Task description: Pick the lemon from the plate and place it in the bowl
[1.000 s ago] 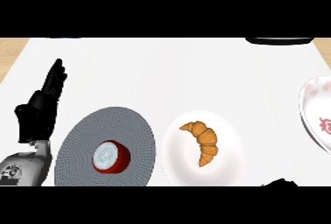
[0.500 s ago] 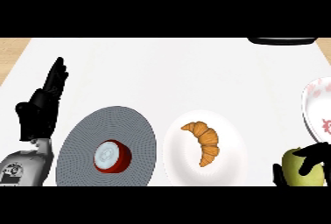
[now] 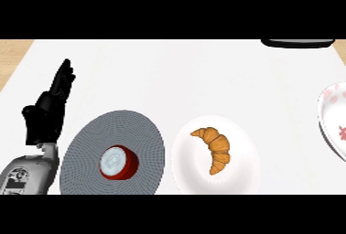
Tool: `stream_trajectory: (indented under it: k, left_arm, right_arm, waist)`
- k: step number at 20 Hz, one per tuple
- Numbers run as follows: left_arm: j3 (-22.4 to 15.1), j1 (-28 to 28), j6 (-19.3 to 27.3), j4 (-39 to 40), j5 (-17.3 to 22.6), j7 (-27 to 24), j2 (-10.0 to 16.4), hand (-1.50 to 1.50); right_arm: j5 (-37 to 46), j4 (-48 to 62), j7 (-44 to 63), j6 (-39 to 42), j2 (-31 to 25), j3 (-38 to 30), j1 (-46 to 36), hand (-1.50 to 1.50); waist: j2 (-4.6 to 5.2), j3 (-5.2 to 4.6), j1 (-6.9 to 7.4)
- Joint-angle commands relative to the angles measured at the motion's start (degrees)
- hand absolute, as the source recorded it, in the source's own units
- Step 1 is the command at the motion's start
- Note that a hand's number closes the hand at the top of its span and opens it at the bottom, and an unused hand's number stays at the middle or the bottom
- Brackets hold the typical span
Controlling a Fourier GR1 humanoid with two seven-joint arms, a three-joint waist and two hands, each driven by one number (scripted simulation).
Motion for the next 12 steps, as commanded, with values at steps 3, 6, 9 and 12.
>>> stream_trajectory:
  k: [3,6,9,12]
  left_arm:
    - [0.7,-0.8,-0.6,1.0,-0.1,-0.3,0.3,0.0]
    - [-0.4,0.6,-0.3,-0.2,-0.9,-1.4,-0.6,0.0]
    - [0.0,-2.4,-0.5,1.1,-1.0,1.2,-0.4,0.0]
    - [-0.2,-2.1,0.1,2.1,-1.5,-0.4,-1.2,0.0]
  right_arm:
    - [1.2,29.7,-12.4,-3.8,-5.3,-3.6,-13.2,1.5]
    - [-3.8,40.5,-15.8,-1.1,-4.5,-5.0,-18.1,1.5]
    - [-5.7,49.8,-20.2,4.1,-6.3,-5.2,-21.4,-1.5]
    - [-8.3,57.7,-24.9,8.2,-7.6,-6.5,-27.7,-1.5]
  waist:
    - [0.21,-0.01,1.1]
    - [0.14,0.03,1.15]
    - [0.2,0.06,0.86]
    - [0.28,0.05,1.02]
